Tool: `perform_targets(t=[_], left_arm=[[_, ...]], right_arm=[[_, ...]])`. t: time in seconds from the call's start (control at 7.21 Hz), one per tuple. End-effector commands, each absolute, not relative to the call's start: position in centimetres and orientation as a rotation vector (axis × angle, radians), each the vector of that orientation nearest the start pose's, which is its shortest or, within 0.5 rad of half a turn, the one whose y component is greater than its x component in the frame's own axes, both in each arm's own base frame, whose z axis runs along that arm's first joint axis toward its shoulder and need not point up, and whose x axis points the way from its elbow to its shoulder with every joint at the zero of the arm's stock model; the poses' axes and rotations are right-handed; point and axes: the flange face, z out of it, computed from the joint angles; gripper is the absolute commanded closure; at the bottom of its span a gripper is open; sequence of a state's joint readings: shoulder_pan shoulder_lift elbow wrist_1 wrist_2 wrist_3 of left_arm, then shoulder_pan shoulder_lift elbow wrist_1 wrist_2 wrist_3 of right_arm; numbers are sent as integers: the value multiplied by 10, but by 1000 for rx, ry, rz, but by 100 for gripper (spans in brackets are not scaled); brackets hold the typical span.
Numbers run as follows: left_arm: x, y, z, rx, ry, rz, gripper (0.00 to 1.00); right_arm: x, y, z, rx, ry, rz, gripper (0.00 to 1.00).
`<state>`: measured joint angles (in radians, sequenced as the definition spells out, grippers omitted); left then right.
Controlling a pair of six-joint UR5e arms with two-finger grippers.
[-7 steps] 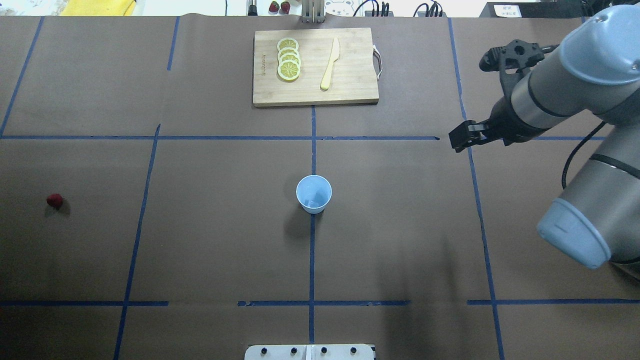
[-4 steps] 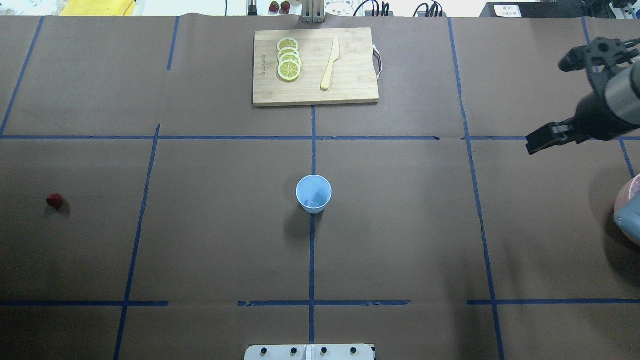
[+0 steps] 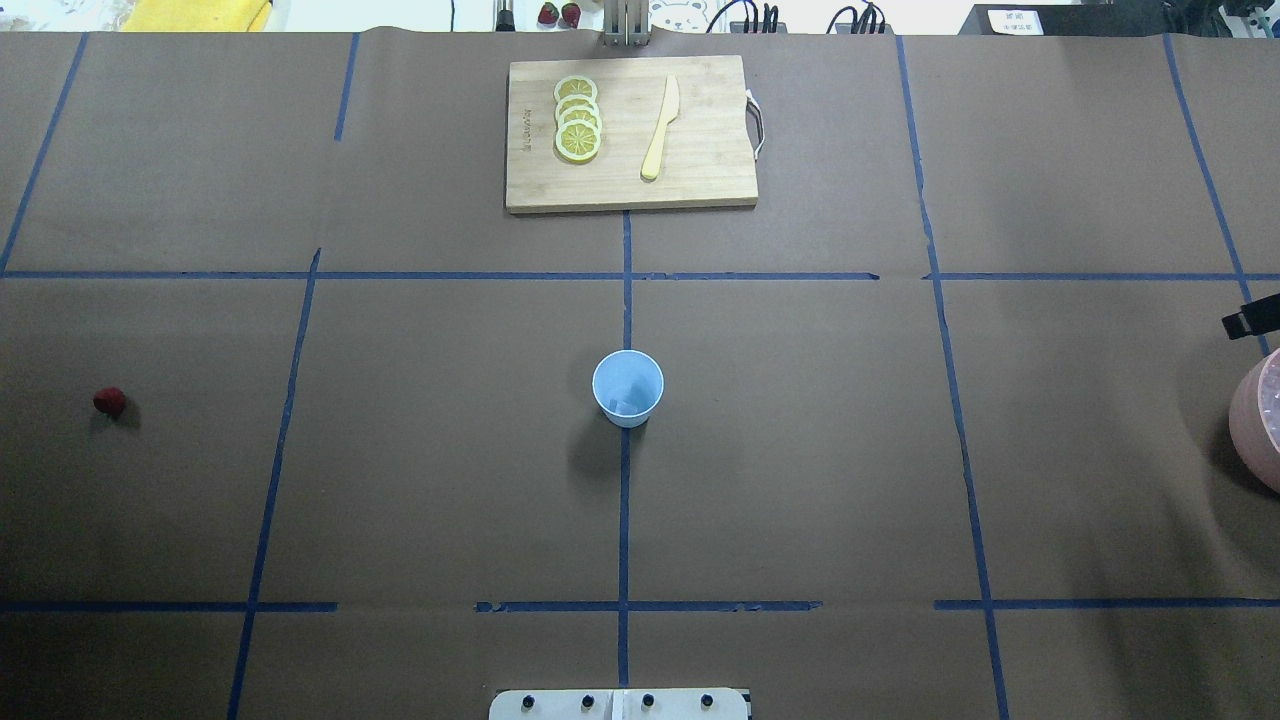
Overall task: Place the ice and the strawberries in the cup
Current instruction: 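Withdraw the right gripper from the cup back toward the ice bowl, then pick another ice cube from the pink bowl with the right gripper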
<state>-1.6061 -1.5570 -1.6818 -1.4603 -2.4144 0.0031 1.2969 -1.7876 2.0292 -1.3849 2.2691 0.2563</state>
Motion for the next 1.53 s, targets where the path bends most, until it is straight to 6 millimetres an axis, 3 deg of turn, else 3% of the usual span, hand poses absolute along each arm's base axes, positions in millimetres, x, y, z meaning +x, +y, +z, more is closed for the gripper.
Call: perform_targets(t=[0.0,0.28,0.42,0.55,0.69,0.97,1.39], left_arm=[[-76,-481,614,7,844,-34,0],[-76,-479,608,18,844,-30,0],[-76,-477,604,21,843,-31,0],[-76,-476,602,23,843,-31,0],[-76,-476,602,25,843,-32,0],[-76,-476,602,24,843,-30,0],[-76,-476,602,24,843,-32,0]], right_arm=[[11,-409,588,164,-804,-135,0],[15,-398,618,114,-784,-110,0],[17,-397,621,114,-761,-108,2],[17,-393,625,103,-759,-105,28],[18,-389,630,101,-749,-122,29],[18,-385,659,83,-735,-197,32],[-7,-385,664,46,-736,-249,34]])
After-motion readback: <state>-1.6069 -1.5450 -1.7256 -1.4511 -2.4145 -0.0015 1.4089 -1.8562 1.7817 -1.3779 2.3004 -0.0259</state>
